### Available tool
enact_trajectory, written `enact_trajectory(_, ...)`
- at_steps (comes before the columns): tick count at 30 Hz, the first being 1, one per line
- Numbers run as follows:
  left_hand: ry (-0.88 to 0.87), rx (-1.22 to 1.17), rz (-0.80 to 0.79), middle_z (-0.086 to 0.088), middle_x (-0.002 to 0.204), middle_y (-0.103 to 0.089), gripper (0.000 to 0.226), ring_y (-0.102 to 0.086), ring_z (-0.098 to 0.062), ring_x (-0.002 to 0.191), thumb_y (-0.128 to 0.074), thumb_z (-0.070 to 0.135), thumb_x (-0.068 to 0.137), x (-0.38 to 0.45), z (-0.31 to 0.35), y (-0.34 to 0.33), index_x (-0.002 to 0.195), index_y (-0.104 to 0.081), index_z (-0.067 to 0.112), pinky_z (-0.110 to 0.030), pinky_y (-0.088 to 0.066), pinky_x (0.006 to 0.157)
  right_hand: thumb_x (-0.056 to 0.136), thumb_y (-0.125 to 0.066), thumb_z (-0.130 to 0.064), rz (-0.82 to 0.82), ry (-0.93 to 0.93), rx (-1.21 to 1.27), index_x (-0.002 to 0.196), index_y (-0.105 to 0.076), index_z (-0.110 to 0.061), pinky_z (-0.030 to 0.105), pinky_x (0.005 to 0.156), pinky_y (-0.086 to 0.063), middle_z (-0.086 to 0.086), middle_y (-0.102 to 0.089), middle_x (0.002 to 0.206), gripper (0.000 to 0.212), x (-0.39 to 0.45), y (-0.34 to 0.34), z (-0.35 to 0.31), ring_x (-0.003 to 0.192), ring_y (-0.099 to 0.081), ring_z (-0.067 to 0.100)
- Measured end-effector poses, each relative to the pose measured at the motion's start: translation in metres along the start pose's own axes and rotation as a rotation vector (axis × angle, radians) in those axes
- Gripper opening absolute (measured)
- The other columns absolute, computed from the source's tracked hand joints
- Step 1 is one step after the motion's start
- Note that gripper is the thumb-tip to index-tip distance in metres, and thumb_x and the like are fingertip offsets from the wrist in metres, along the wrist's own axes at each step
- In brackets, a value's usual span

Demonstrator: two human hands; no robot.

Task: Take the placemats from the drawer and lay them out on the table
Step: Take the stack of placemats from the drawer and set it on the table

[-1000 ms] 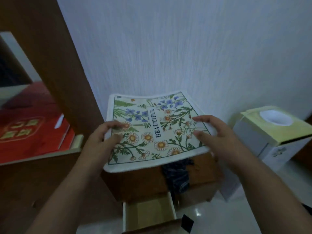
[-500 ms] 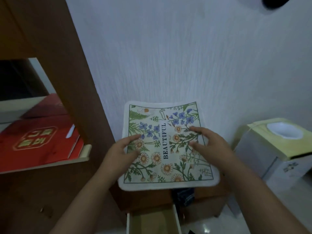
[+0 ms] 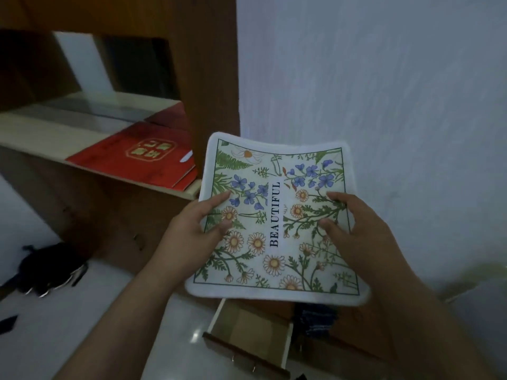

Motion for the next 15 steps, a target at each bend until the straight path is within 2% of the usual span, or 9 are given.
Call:
enact_trajectory(4, 0.144, -0.001, 0.208, 0.028, 0.125, -0.053, 0.05, -0.062, -0.007, 0.114, -0.072, 0.029, 0.093, -0.056, -0.022, 0.059, 0.135, -0.058, 0.052, -0.033, -0.062, 0.084, 0.092, -0.066, -0.039, -0.167, 0.157, 0.043, 0.135, -0.051, -0.04, 0.027, 0.089, -0.042, -0.014, -0.053, 0.128, 0.046, 0.005, -0.056, -0.046, 0.107, -0.05, 0.004)
enact_trajectory(6, 0.228, 0.024, 0.321, 0.02, 0.128, -0.053, 0.051, -0.063, -0.009, 0.112, -0.072, 0.029, 0.093, -0.092, -0.035, 0.095, 0.136, -0.057, 0.052, -0.029, -0.064, 0.077, 0.092, -0.066, -0.038, -0.26, 0.237, 0.08, 0.134, -0.052, -0.04, 0.028, 0.088, -0.047, -0.013, -0.055, 0.128, 0.045, -0.002, -0.091, -0.079, 0.107, -0.055, 0.006)
enact_trajectory(8, 0.296, 0.024, 0.433, 0.018, 0.132, -0.053, 0.052, -0.065, -0.011, 0.111, -0.072, 0.029, 0.093, -0.133, -0.047, 0.132, 0.136, -0.056, 0.053, -0.028, -0.064, 0.074, 0.092, -0.067, -0.036, -0.361, 0.316, 0.118, 0.134, -0.052, -0.041, 0.019, 0.079, -0.046, -0.014, -0.056, 0.124, 0.045, -0.014, -0.128, -0.115, 0.098, -0.058, -0.001)
enact_trajectory(10, 0.359, 0.003, 0.532, 0.017, 0.135, -0.054, 0.053, -0.067, -0.013, 0.111, -0.073, 0.029, 0.092, -0.178, -0.056, 0.166, 0.135, -0.055, 0.056, -0.035, -0.065, 0.079, 0.092, -0.067, -0.035, -0.468, 0.396, 0.143, 0.133, -0.052, -0.043, 0.014, 0.072, -0.046, -0.015, -0.057, 0.122, 0.045, -0.034, -0.164, -0.155, 0.092, -0.059, -0.006)
enact_trajectory(12, 0.409, -0.004, 0.634, 0.017, 0.135, -0.054, 0.053, -0.066, -0.013, 0.113, -0.073, 0.028, 0.092, -0.225, -0.064, 0.198, 0.132, -0.056, 0.058, -0.039, -0.064, 0.082, 0.091, -0.068, -0.037, -0.557, 0.482, 0.152, 0.133, -0.051, -0.045, 0.025, 0.078, -0.051, -0.014, -0.058, 0.125, 0.046, -0.058, -0.197, -0.196, 0.099, -0.06, 0.001)
enact_trajectory(15, 0.439, -0.015, 0.771, 0.015, 0.135, -0.058, 0.045, -0.067, -0.011, 0.114, -0.073, 0.024, 0.093, -0.295, -0.073, 0.242, 0.124, -0.062, 0.055, -0.036, -0.064, 0.081, 0.09, -0.069, -0.037, -0.678, 0.597, 0.16, 0.132, -0.051, -0.046, 0.032, 0.085, -0.052, -0.013, -0.058, 0.127, 0.047, -0.105, -0.242, -0.257, 0.107, -0.059, 0.009)
Point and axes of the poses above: each hand's wrist, its own x-axis towards the middle knuckle, its own y-axis out of the back of the hand, z = x × y, the point moved 10 cm from there along x, towards the middle knuckle
